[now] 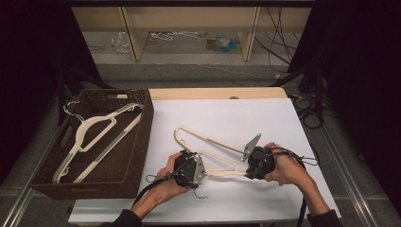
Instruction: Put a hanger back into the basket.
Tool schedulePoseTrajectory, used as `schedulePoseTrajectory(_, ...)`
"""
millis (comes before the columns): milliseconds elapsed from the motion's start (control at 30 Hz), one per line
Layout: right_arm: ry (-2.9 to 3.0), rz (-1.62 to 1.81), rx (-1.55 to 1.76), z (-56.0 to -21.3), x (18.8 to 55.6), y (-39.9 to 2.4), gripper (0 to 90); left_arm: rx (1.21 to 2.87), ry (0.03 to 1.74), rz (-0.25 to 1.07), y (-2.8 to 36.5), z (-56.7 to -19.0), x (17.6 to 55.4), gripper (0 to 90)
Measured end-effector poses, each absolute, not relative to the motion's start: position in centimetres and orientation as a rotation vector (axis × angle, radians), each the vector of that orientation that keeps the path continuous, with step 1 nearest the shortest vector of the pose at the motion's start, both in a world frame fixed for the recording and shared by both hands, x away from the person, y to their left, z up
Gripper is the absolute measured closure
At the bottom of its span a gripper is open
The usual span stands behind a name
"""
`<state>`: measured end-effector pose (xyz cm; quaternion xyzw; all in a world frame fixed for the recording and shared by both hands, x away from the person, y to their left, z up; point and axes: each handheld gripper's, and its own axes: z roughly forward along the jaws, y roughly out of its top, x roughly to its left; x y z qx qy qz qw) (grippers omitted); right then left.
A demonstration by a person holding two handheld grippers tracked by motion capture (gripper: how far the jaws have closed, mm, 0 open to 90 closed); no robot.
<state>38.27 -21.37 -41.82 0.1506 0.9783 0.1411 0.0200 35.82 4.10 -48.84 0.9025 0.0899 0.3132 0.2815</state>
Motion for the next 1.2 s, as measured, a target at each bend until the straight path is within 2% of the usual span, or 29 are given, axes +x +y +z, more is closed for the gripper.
schedulePoseTrajectory(167, 3.045, 0.455, 0.465, -41.7, 38.2, -21.4, 79.8, 2.407, 0.226, 0.86, 3.6, -48.8, 36.0, 23.7)
schedulePoseTrajectory(300, 3.043, 0.466, 0.469, -41.7, 38.3, -21.7, 79.8, 2.404, 0.16, 0.862, 3.6, -48.7, 35.9, 26.3)
schedulePoseTrajectory(533, 3.083, 0.486, 0.48, -42.3, 38.6, -22.1, 79.7, 2.403, 0.028, 0.818, 3.7, -48.5, 35.7, 41.3)
schedulePoseTrajectory(700, 3.094, 0.546, 0.487, -42.9, 38.8, -22.5, 79.6, 2.416, -0.102, 0.779, 3.8, -48.5, 35.4, 61.9)
schedulePoseTrajectory(1033, 3.123, 0.567, 0.522, -44.0, 39.1, -23.0, 78.3, 2.451, -0.36, 0.863, 3.2, -47.9, 35.0, 72.6)
schedulePoseTrajectory(1167, 3.072, 0.621, 0.578, -43.2, 39.0, -23.2, 60.6, 2.448, -0.409, 0.875, 3.2, -47.5, 34.8, 74.7)
schedulePoseTrajectory(1200, 3.042, 0.635, 0.605, -42.8, 38.9, -23.3, 53.9, 2.447, -0.406, 0.866, 3.2, -47.4, 34.8, 74.9)
